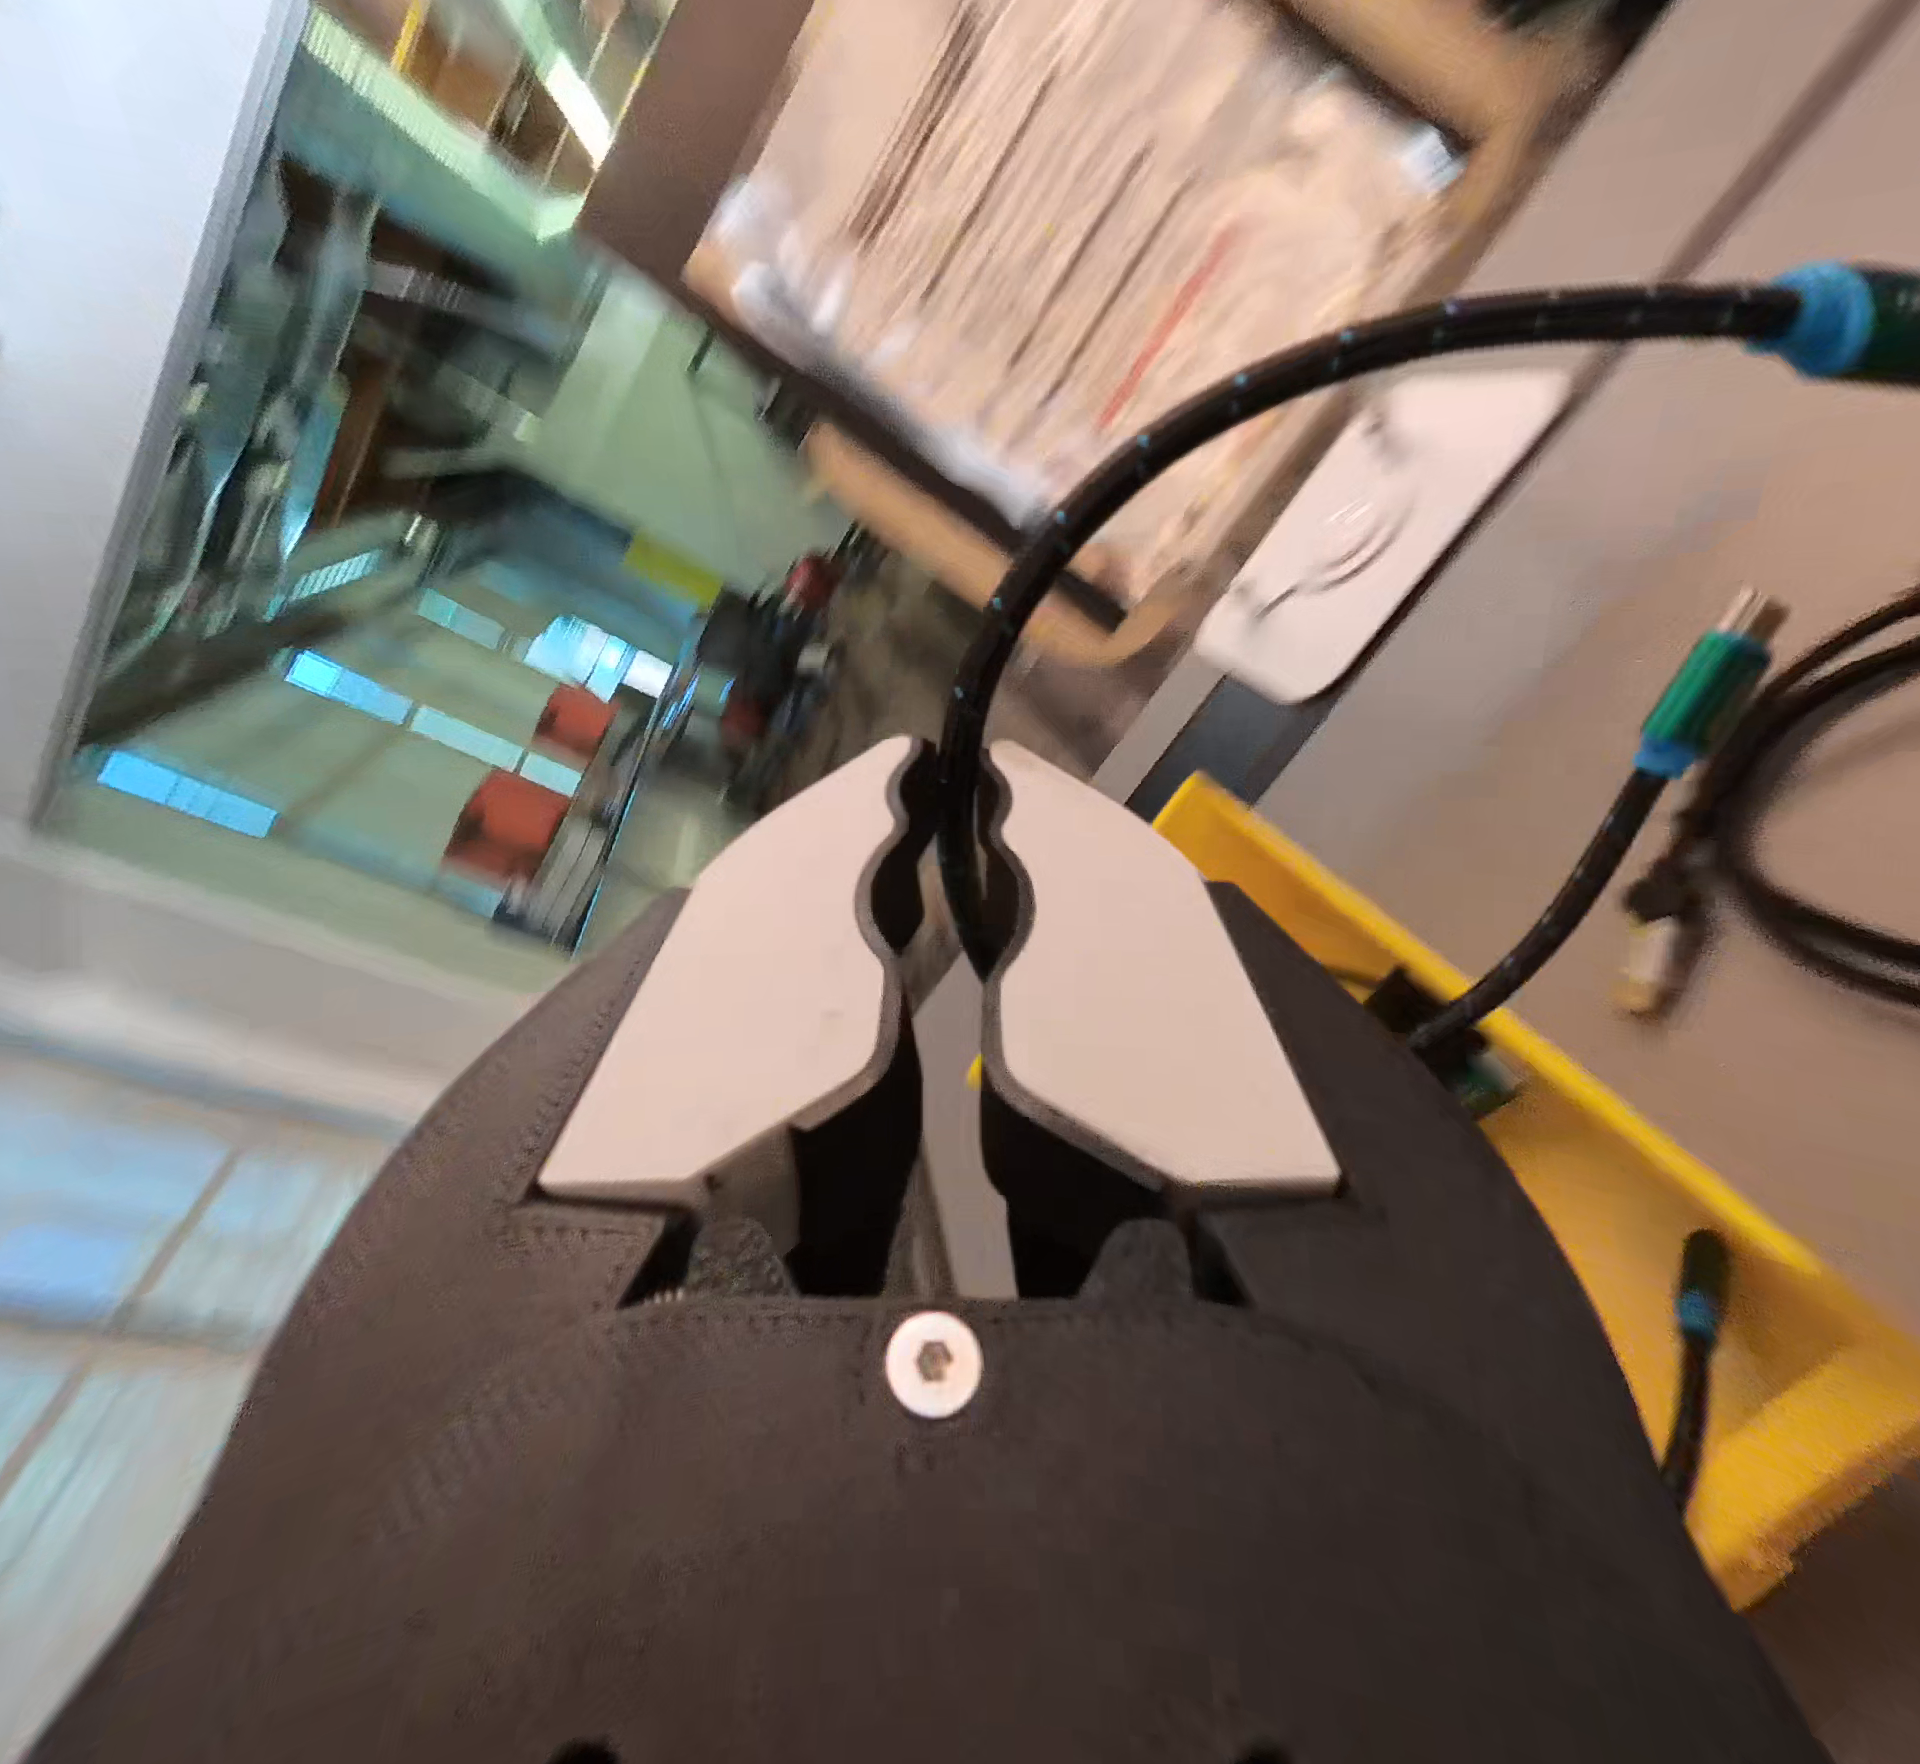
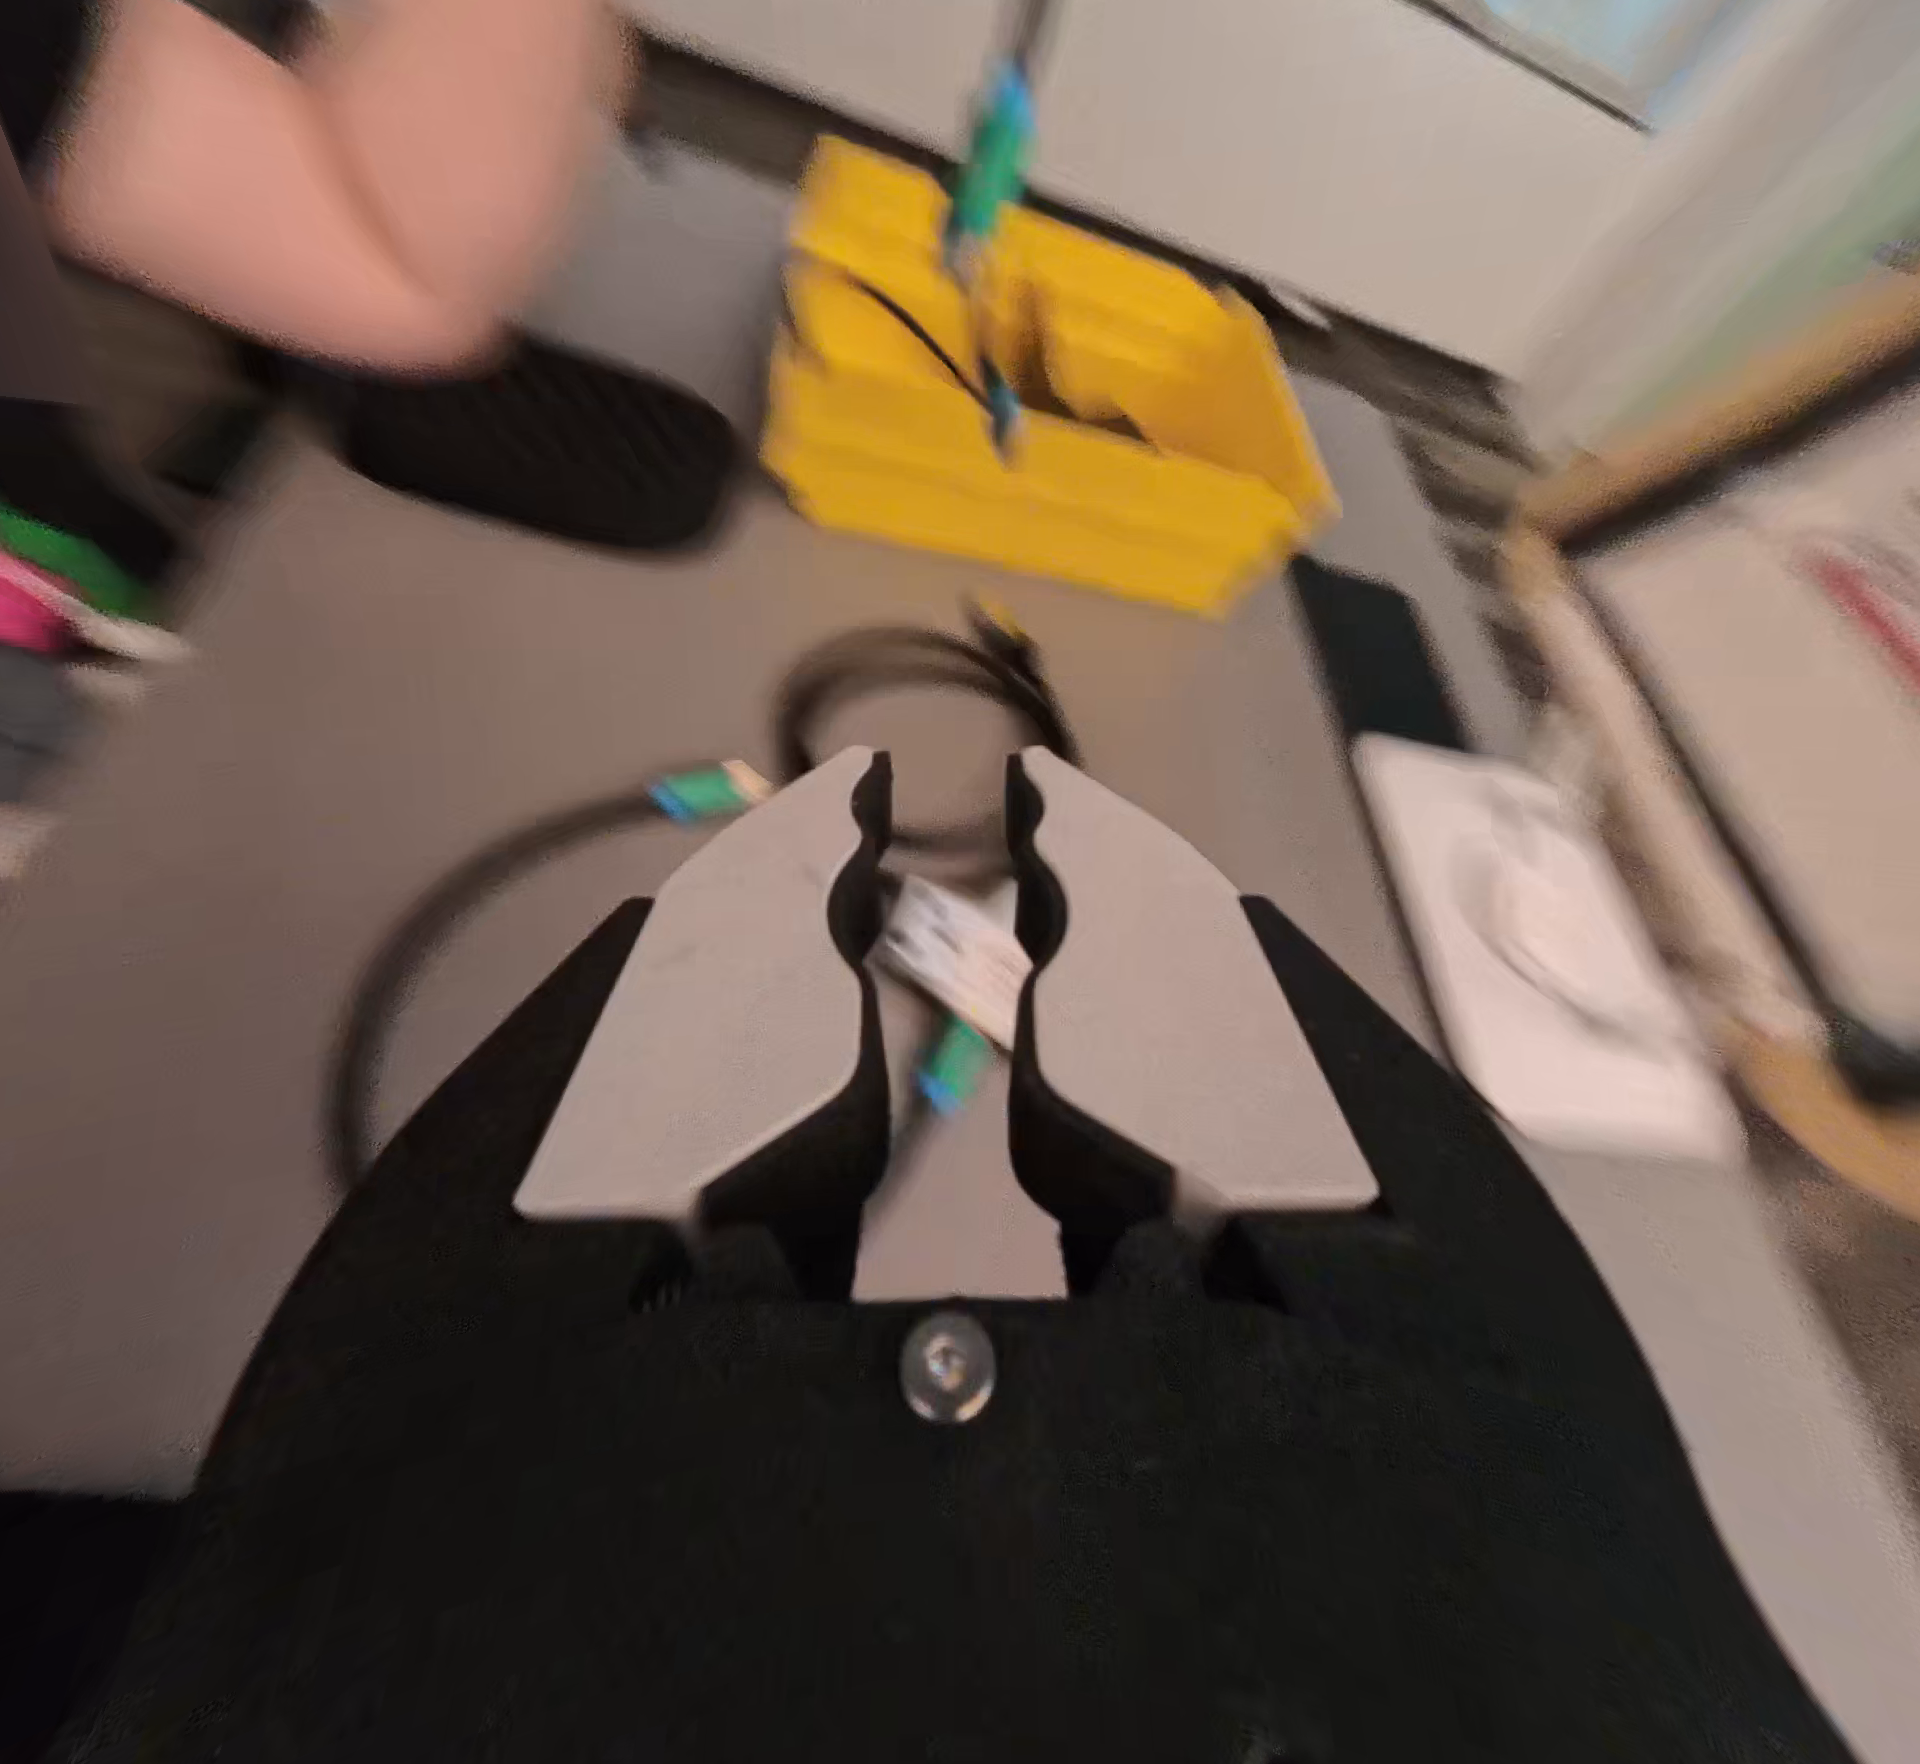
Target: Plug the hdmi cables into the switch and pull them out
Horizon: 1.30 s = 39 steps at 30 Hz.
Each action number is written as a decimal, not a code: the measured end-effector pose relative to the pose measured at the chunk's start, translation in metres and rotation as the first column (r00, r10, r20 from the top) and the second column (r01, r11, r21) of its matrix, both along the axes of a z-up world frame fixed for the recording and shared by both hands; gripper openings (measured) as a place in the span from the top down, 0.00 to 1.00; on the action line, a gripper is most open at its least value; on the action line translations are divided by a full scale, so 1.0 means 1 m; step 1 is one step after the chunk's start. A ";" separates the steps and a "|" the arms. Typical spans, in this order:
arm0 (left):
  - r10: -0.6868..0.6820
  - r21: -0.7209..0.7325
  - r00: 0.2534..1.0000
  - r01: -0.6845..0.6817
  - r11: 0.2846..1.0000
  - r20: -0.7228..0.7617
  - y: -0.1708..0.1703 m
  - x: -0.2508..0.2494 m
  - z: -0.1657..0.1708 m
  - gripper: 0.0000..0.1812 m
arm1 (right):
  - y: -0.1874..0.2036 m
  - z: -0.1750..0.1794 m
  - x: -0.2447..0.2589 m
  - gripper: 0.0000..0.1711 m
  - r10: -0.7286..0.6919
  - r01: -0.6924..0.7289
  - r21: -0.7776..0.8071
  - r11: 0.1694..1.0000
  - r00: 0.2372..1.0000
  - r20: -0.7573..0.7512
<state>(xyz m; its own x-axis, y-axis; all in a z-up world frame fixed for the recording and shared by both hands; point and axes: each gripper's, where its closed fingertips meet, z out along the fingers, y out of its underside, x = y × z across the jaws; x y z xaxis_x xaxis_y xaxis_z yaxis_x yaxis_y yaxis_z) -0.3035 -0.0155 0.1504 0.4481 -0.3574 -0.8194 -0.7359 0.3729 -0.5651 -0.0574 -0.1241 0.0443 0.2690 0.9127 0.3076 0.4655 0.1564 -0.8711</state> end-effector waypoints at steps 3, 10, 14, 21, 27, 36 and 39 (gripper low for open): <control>-0.258 -0.021 0.964 0.257 0.966 -0.059 -0.030 0.061 -0.016 0.97 | -0.024 0.008 -0.044 0.83 0.208 -0.232 -0.142 0.962 0.964 -0.165; -0.462 -0.133 0.866 0.443 0.887 -0.192 -0.054 0.134 -0.067 0.96 | -0.045 -0.008 -0.079 0.71 0.319 -0.407 -0.398 0.822 0.908 -0.270; -0.467 -0.180 0.860 0.436 0.882 -0.203 -0.045 0.143 -0.084 0.96 | -0.033 -0.040 -0.087 0.82 0.274 -0.305 -0.474 0.826 0.952 -0.135; -0.160 -0.138 0.981 0.174 0.975 0.106 0.014 0.130 -0.050 0.76 | 0.005 0.003 -0.095 0.96 0.047 -0.365 -0.599 0.713 0.877 -0.478; -0.107 -0.475 0.860 0.375 0.796 0.498 0.022 0.121 -0.049 0.72 | 0.064 0.051 -0.043 0.97 -0.409 -0.505 -0.586 0.634 0.425 -0.808; -0.097 -0.485 0.505 0.857 0.176 0.857 -0.044 0.179 -0.049 0.82 | 0.080 0.060 -0.007 0.96 -0.538 -0.526 -0.503 0.686 0.099 -0.837; -0.053 -0.500 0.500 0.866 0.023 0.864 -0.058 0.196 -0.063 0.81 | 0.075 0.065 -0.011 0.96 -0.471 -0.445 -0.478 0.757 0.135 -0.872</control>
